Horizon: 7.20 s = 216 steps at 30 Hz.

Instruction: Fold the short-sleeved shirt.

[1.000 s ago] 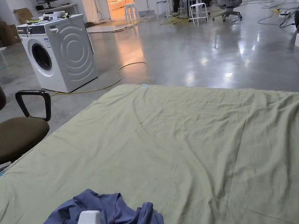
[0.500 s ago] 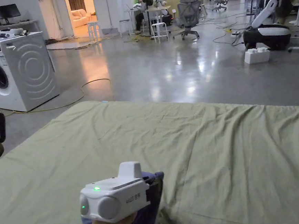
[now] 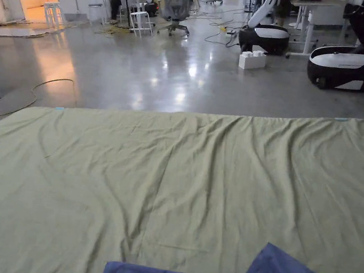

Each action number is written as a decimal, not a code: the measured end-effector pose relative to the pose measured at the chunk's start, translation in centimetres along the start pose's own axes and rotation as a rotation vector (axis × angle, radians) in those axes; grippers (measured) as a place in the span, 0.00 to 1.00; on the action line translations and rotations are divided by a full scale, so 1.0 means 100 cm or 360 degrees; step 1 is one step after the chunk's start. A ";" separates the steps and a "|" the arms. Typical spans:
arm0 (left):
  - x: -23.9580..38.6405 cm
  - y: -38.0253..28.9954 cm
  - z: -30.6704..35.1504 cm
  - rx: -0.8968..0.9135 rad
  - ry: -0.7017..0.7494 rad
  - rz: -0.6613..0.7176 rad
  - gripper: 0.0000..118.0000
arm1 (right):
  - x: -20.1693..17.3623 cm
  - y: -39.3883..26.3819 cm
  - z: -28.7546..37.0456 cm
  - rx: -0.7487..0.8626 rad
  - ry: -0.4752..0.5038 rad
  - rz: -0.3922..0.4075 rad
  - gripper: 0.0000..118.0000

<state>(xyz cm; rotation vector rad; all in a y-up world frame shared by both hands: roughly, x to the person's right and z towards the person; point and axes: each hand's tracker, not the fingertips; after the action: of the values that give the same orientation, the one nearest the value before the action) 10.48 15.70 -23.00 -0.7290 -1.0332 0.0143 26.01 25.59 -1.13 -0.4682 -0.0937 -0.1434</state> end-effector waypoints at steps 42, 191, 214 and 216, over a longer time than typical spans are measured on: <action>0.115 -0.098 0.455 0.0960 0.1949 -0.0023 0.00 | -0.115 0.063 0.032 0.0552 0.0503 0.0395 0.00; -0.218 0.197 0.509 0.1111 0.1837 0.0184 0.03 | -0.171 0.443 -0.214 0.1003 -0.0070 0.0402 0.01; -0.274 0.088 0.434 0.1065 0.1580 0.0592 0.03 | -0.144 0.325 -0.265 0.0676 0.0028 0.0326 0.01; -0.257 0.052 0.429 0.1065 0.1535 0.0596 0.03 | -0.130 0.288 -0.249 0.0577 0.0096 0.0281 0.01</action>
<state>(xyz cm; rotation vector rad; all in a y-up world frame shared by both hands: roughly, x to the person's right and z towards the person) -35.18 34.25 -32.93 -0.2265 0.0661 0.2910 19.18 41.20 -37.57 -0.1089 -0.0178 0.0340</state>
